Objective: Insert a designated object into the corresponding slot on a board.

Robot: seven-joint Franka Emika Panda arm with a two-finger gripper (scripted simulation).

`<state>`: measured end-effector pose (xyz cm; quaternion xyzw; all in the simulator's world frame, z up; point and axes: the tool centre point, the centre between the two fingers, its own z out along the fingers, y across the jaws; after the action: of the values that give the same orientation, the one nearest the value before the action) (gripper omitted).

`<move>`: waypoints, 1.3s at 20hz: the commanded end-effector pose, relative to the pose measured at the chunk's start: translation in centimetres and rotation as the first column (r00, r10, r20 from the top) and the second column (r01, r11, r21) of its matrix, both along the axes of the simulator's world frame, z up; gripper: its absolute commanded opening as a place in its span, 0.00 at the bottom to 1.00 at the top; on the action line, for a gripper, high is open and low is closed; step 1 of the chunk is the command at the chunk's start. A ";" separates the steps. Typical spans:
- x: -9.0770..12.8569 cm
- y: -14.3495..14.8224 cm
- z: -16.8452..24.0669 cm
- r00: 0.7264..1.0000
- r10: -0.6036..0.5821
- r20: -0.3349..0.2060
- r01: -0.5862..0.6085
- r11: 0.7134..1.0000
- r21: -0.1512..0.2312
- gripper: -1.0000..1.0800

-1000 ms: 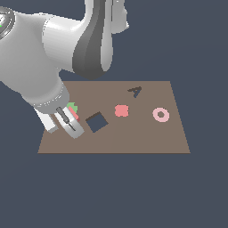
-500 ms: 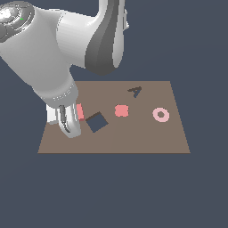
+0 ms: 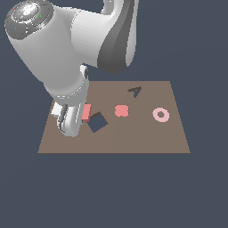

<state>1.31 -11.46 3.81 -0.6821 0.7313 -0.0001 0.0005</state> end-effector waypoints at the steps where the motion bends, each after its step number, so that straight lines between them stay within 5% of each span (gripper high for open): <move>1: 0.0 0.6 0.1 0.996 -0.093 0.001 0.093 0.996 0.000 0.00; 8: 0.4 2.3 0.1 0.942 -0.336 0.001 0.336 0.942 0.001 0.00; 26: 2.3 4.9 0.2 0.694 -0.720 0.000 0.720 0.694 0.001 0.00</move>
<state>3.45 -6.62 3.99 -0.3548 0.9350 0.0002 0.0007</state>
